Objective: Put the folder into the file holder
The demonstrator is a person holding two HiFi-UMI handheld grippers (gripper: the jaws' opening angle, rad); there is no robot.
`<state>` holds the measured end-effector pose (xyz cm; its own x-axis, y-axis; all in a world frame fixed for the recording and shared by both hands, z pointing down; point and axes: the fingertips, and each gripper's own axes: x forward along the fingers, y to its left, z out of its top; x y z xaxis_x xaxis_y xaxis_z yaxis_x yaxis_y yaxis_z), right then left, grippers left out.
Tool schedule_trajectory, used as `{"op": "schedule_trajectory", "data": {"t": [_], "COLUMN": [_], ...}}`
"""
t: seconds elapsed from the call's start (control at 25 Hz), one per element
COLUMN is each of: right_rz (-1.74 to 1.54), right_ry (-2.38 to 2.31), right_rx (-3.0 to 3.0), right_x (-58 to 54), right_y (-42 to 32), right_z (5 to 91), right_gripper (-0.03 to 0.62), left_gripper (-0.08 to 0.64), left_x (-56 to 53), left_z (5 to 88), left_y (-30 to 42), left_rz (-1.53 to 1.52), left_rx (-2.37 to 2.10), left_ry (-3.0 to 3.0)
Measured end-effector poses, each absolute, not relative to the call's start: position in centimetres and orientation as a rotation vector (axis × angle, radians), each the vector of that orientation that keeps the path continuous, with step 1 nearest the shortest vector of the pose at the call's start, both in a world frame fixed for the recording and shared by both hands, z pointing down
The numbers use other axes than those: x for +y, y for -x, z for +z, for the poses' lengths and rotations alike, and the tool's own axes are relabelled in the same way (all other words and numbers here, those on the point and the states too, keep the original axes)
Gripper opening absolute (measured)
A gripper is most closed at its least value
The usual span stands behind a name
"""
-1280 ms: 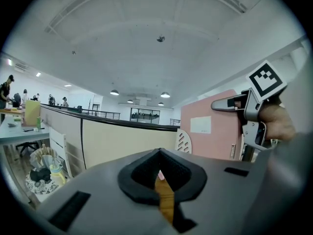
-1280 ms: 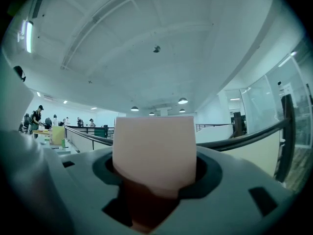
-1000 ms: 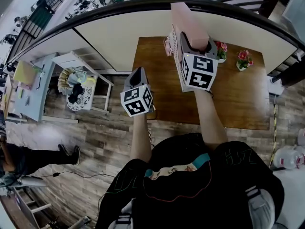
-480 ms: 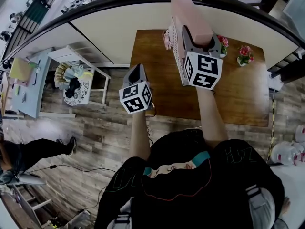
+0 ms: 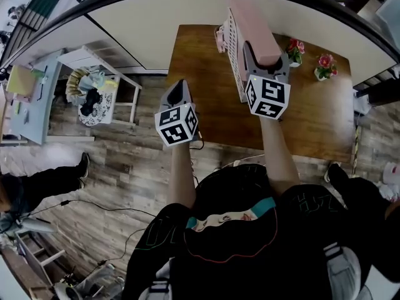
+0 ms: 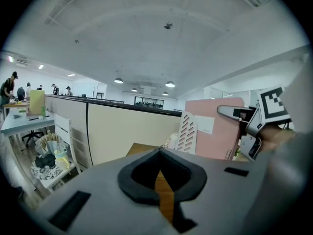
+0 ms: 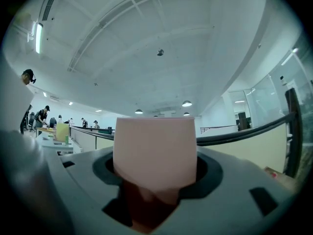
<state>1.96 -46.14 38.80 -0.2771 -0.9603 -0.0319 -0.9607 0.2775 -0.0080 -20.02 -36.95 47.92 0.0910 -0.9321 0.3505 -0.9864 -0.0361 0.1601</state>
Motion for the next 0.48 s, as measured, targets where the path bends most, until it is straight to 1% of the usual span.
{"op": "schedule_trajectory", "data": {"t": [0.2, 0.48], "right_rz": [-0.077, -0.166], "right_ry": [1.899, 1.924], "right_rx": [2.583, 2.696], "right_x": [-45.8, -45.5], "right_y": [-1.6, -1.3], "right_z": [43.9, 44.6], "right_gripper": [0.287, 0.293], "left_gripper": [0.002, 0.0], "left_x": [-36.4, -35.6], "left_z": [50.3, 51.7], "left_y": [19.7, 18.6], "left_rz": [0.233, 0.239], "left_rx": [-1.855, -1.82], "left_ry": [-1.98, -1.975]}}
